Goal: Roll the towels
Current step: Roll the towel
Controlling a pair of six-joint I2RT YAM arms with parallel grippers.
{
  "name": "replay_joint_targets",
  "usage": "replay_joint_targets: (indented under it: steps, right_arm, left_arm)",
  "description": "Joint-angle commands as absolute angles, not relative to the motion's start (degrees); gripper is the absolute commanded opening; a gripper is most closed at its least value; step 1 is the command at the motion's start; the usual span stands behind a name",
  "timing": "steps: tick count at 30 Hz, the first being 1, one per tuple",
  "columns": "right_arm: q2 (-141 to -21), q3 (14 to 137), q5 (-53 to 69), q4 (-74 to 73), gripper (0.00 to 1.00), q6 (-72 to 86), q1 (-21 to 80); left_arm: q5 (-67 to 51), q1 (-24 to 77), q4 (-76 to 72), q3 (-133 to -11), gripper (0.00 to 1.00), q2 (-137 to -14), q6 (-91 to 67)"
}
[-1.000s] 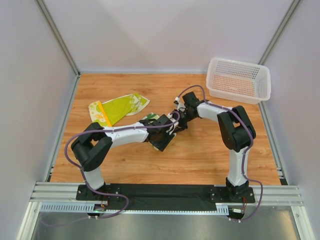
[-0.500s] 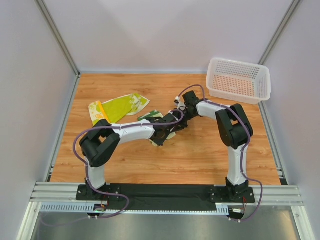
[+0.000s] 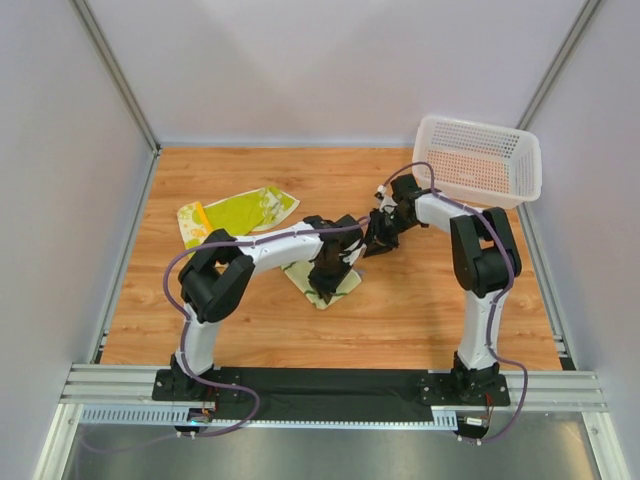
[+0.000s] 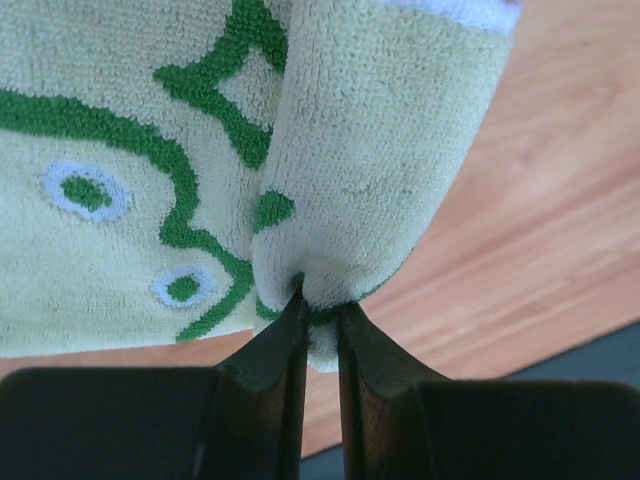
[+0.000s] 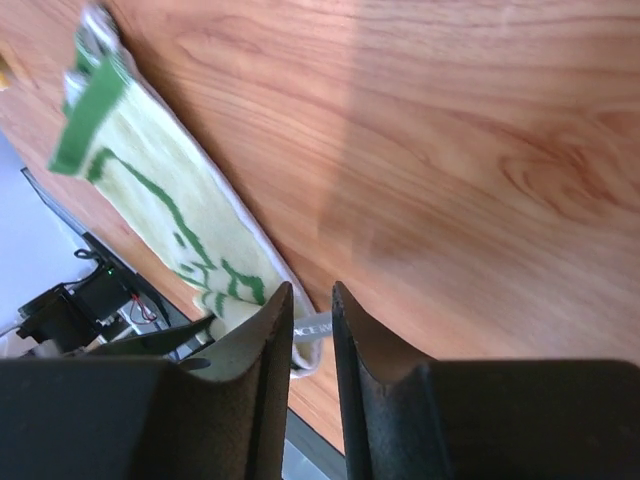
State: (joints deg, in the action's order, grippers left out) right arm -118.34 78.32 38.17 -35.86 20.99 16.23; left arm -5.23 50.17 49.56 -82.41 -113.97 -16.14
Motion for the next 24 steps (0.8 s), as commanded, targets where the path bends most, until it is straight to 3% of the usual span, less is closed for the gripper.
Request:
replay_joint_targets:
  steps: [1, 11, 24]
  right_arm:
    - [-112.33, 81.03, 34.98, -39.54, 0.24, 18.72, 15.29]
    - [-106.0, 78.14, 34.89, -42.54, 0.28, 18.19, 14.77]
    - [-102.04, 73.57, 37.7, -42.71, 0.3, 18.89, 14.85]
  left_arm:
    - [-18.09, 50.1, 56.51, -87.08, 0.19, -115.92, -17.84]
    - [-41.2, 42.46, 50.81, -86.76, 0.18, -116.46, -22.67]
    - [-52.37, 34.2, 42.55, -77.88, 0.16, -118.74, -29.08]
